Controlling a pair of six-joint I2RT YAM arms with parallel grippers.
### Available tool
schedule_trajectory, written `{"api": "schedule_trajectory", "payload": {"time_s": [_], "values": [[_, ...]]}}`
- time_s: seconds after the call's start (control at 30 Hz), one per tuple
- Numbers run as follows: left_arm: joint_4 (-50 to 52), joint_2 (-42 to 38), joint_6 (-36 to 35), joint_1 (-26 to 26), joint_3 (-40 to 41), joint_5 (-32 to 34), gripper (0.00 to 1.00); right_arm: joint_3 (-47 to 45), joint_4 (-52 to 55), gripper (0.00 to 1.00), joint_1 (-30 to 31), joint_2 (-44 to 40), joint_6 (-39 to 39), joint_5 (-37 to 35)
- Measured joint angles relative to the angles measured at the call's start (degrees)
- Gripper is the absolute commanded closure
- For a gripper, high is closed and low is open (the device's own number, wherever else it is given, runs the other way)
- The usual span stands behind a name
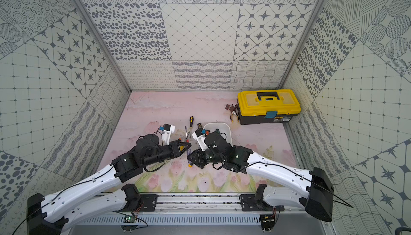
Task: Put the screwdriver on the desktop into the storage box
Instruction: Pick up the screwdriver from the center of the board.
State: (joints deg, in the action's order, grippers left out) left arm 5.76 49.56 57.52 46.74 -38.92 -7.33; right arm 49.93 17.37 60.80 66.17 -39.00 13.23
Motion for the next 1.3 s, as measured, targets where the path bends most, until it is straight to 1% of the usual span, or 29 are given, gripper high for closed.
{"api": "schedule_trajectory", "payload": {"time_s": [0.13,0.17,0.2,0.3,0.33,0.37,0.43,0.53,0.6,0.7,0.8,1.07,1.2,1.3], "values": [[0.0,0.4,-0.2,0.0,0.0,0.0,0.99,0.0,0.3,1.0,0.2,0.0,0.0,-0.1],[-0.1,0.5,-0.2,0.0,0.0,0.0,1.0,0.0,0.4,1.0,0.2,0.0,0.0,-0.1],[-0.2,0.6,-0.2,0.0,0.0,0.0,1.0,0.0,0.4,0.92,0.2,0.0,0.0,-0.2],[-0.4,0.7,-0.2,0.0,0.1,0.0,1.0,0.0,0.4,0.4,0.1,-0.3,-0.4,-0.4],[-0.4,0.7,0.0,-0.1,0.3,0.0,1.0,-0.2,0.2,0.33,-0.3,-0.7,-0.7,-0.4],[-0.5,0.6,0.1,-0.2,0.6,-0.2,1.0,-0.6,-0.5,0.3,-0.9,-1.4,-1.0,0.2],[-1.4,0.3,0.9,-0.7,1.7,-0.7,1.0,-2.6,-2.9,0.3,-3.5,-3.5,-2.1,2.6],[-3.7,-0.2,2.5,-1.7,4.1,-2.3,1.0,-8.7,-10.7,0.32,-9.6,-6.9,-5.9,8.8],[-5.6,-0.4,3.8,-2.4,5.5,-3.5,1.0,-12.1,-14.8,0.33,-12.0,-7.4,-8.4,12.2],[-8.7,-0.5,5.6,-3.5,7.3,-5.5,1.0,-14.2,-17.5,0.35,-12.3,-7.3,-10.4,16.1],[-11.5,-0.5,7.3,-4.1,8.5,-7.1,1.0,-14.3,-19.9,0.35,-12.3,-7.3,-11.4,18.5],[-19.9,-0.5,11.3,-4.5,10.5,-10.9,1.0,-14.3,-24.4,0.36,-12.3,-4.4,-12.4,20.9],[-23.1,-0.2,12.6,-4.6,11.2,-12.2,1.0,-14.3,-25.2,0.46,-12.3,-3.8,-13.0,21.3],[-24.7,-0.2,13.3,-4.6,11.6,-12.6,1.0,-14.3,-25.8,0.58,-12.0,-3.8,-12.9,21.5]]}}
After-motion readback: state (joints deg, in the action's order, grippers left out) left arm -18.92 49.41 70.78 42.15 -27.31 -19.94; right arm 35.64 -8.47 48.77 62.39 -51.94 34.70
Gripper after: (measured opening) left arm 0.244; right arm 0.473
